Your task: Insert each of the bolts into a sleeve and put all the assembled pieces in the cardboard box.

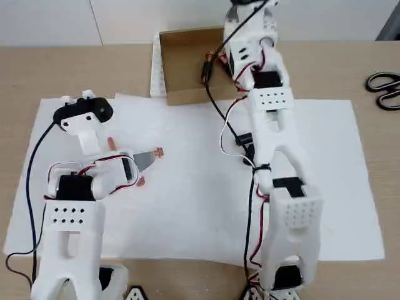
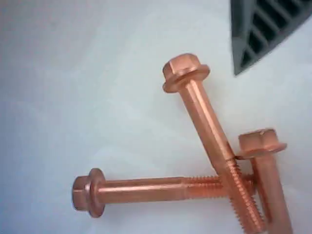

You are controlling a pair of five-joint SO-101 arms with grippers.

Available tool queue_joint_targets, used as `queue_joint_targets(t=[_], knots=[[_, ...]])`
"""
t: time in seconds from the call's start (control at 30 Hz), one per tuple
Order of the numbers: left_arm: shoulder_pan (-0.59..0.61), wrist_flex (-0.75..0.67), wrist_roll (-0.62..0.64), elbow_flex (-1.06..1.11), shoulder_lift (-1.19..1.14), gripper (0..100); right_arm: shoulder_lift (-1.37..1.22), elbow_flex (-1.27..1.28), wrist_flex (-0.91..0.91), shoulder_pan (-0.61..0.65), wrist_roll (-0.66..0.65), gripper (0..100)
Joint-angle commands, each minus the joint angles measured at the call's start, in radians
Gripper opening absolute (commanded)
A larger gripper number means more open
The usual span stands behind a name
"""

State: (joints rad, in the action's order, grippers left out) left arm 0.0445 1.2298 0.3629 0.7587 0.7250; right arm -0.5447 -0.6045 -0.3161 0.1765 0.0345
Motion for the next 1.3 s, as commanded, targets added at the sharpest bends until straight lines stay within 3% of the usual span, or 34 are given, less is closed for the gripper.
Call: queue_joint_targets(t=[0.0,0.43,0.73,0.93,1.27], knots=[[0.005,0.061,-0.009,-0.099,0.017,32,0.180,-0.060,-0.125,-0.012,0.000,19.4],[0.006,0.207,-0.011,-0.166,0.017,32,0.561,-0.060,-0.860,-0.013,-0.003,19.4],[0.006,0.250,-0.011,-0.165,0.017,32,0.610,-0.054,-1.349,-0.124,-0.055,19.4],[0.006,0.276,-0.011,-0.162,0.017,32,0.657,-0.012,-1.363,-0.160,-0.051,19.4],[0.006,0.302,-0.011,-0.162,0.017,32,0.705,0.519,-1.268,-0.163,-0.057,19.6]])
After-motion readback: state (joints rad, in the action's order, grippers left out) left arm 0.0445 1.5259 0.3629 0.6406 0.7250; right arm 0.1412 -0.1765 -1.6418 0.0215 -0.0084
